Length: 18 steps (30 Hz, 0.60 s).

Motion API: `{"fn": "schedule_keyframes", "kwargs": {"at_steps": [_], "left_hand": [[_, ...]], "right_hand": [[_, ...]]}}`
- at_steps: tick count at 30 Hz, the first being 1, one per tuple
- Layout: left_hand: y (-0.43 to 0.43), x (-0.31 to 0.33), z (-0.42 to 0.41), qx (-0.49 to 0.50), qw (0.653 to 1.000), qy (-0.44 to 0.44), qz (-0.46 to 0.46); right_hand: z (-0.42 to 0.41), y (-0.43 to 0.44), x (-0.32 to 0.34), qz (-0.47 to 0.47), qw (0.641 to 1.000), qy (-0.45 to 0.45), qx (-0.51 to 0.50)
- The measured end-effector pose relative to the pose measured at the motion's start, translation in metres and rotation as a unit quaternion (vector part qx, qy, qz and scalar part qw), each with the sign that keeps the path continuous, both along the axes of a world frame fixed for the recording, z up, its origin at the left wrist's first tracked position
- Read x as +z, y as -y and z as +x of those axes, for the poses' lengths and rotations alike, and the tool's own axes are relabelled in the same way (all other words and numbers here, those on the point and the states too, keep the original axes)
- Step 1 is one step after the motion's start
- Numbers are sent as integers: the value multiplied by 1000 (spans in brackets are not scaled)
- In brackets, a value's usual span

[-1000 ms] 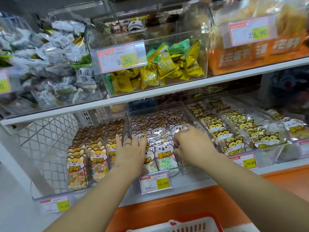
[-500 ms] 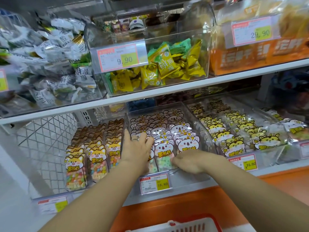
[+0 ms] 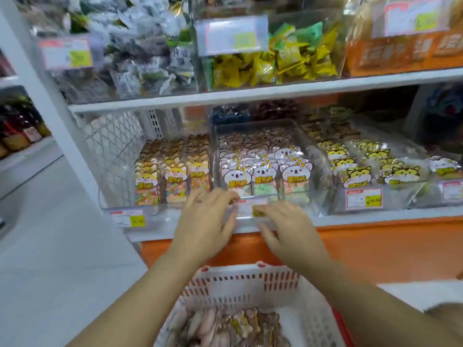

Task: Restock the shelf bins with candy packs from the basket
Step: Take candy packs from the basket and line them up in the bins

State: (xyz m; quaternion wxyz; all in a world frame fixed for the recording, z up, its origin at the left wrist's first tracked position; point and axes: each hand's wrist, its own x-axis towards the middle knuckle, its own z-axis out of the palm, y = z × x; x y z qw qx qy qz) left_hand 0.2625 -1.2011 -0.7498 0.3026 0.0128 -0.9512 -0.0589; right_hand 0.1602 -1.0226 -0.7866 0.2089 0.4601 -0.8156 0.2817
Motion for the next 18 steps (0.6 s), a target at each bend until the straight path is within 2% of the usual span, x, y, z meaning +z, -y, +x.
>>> {"fn": "schedule_keyframes", "kwargs": {"at_steps": [4,7,9,13,14,16,18], "left_hand": [[-2,-73,71,66,978,48,191],[0,-130,107,141,937,162,276],[7,-167,124,174,910,246,285],[28,-233,144,211,847,396,284],[31,-246,147,216,834,419,285],[34,-265,150,219,819,440,296],[34,-280,148,201,825,434,302]], "right_hand": [[52,2,-56,21,998,52,38],[81,1,-107,135,975,172,45],[87,-2,-138,227,942,242,43],[84,-5,-179,377,845,377,47],[84,-2,-187,396,823,404,47],[83,8,-196,400,803,440,41],[84,21,-205,391,788,474,40]]}}
